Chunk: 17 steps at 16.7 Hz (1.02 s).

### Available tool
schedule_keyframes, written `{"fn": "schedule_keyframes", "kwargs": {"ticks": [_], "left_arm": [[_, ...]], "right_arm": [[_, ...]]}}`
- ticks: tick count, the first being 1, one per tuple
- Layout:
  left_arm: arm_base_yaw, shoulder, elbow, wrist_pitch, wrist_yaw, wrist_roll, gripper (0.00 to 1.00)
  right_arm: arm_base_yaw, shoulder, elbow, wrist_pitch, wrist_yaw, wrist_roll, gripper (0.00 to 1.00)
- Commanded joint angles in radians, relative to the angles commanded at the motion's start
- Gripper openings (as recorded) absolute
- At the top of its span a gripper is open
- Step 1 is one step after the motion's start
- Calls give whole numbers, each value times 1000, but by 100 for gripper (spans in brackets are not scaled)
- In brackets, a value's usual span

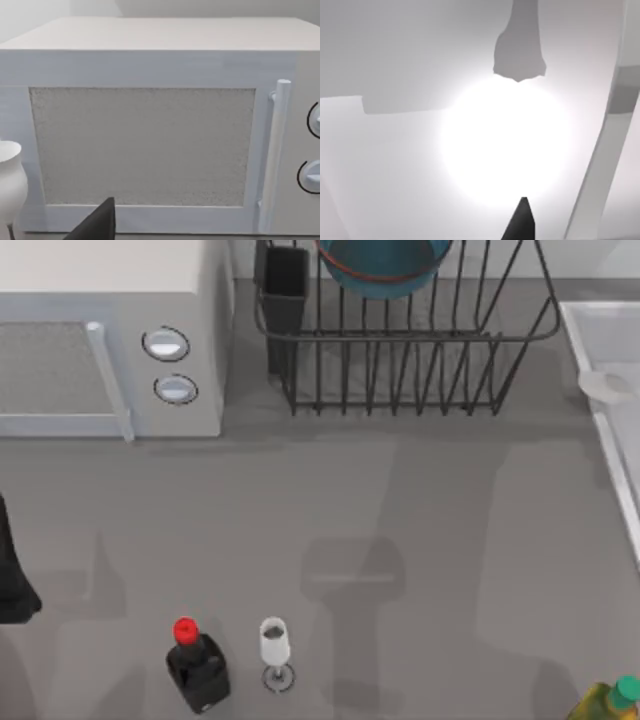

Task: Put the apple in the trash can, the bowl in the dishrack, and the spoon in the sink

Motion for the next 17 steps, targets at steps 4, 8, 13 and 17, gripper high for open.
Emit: {"fn": "schedule_keyframes", "kwargs": {"ticks": [4, 8, 13, 17], "left_arm": [[0, 0, 0, 0, 0, 0, 100], [0, 0, 0, 0, 0, 0, 100], [0, 0, 0, 0, 0, 0, 100], [0, 0, 0, 0, 0, 0, 100]], "right_arm": [[0, 0, 0, 0, 0, 0, 38], [0, 0, 0, 0, 0, 0, 68], [0, 0, 0, 0, 0, 0, 100], [0, 0, 0, 0, 0, 0, 100]]}}
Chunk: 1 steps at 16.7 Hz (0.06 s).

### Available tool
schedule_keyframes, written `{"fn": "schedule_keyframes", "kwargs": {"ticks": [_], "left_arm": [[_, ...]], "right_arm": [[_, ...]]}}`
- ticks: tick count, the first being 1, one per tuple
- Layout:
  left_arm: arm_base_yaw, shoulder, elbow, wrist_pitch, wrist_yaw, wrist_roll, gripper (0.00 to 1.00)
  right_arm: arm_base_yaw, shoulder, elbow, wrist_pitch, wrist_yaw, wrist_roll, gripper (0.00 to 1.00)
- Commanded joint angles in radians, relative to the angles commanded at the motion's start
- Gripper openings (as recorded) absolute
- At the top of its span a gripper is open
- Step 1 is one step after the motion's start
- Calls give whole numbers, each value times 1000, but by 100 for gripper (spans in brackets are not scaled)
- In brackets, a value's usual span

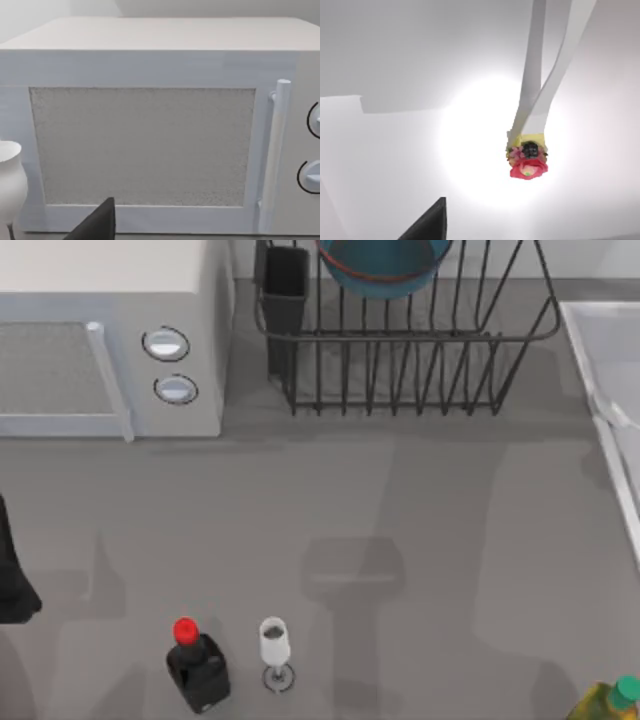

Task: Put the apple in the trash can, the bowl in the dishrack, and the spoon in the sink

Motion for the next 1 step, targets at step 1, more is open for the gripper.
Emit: {"fn": "schedule_keyframes", "kwargs": {"ticks": [1], "left_arm": [[0, 0, 0, 0, 0, 0, 100]], "right_arm": [[0, 0, 0, 0, 0, 0, 100]]}}
